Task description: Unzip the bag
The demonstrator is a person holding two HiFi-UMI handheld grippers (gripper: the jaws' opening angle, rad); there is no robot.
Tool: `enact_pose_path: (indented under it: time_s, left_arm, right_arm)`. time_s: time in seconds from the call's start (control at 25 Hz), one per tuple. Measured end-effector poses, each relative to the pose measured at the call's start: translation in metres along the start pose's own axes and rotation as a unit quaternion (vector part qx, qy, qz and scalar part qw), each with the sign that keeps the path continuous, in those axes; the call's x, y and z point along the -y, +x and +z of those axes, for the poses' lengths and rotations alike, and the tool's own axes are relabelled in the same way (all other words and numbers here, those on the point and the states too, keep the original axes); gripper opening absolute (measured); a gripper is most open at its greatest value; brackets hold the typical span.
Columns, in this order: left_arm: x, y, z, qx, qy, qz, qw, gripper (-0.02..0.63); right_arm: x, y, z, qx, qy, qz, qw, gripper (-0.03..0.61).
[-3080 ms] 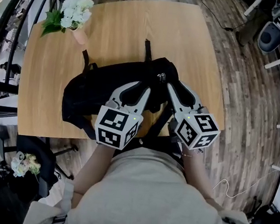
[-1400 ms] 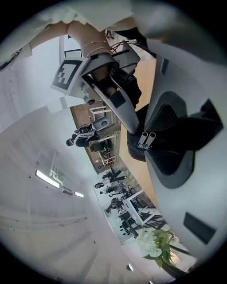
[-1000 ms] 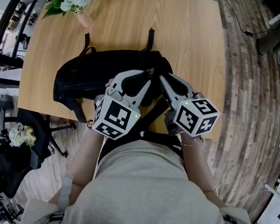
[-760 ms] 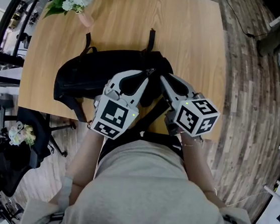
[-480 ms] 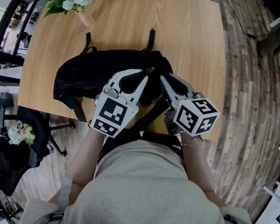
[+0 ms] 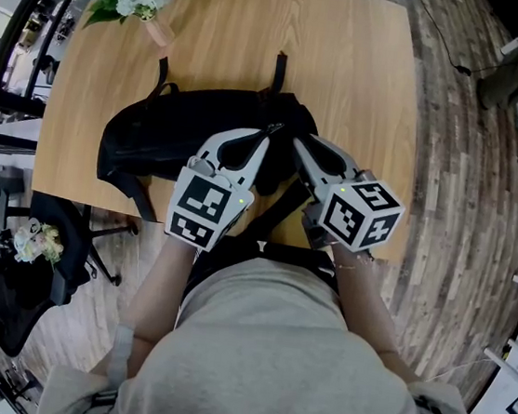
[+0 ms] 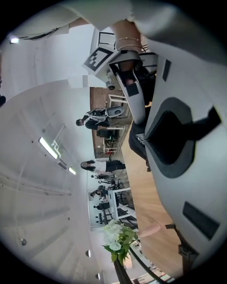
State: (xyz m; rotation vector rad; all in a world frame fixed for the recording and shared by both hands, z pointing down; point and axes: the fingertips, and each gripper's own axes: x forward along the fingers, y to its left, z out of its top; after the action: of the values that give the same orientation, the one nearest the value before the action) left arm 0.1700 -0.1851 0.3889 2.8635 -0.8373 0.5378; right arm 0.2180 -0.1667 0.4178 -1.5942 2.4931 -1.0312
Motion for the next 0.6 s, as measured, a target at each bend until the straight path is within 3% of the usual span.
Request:
enact_pose_path:
  time_s: [0.2,0.6]
  left_arm:
    - [-0.005,-0.004,0.001,-0.004,-0.040,0.016,0.9991,0.020]
    - [-0.018,-0.014,-0.003,-0.002,-0.074,0.024,0.9970,0.020]
  right_arm:
    - [0.001,-0.001,0.000,0.003,0.001,0.006,1.000,0.075]
    - [0.002,0.002,0.001,0.019,-0.002,-0.015,1.000,0.074]
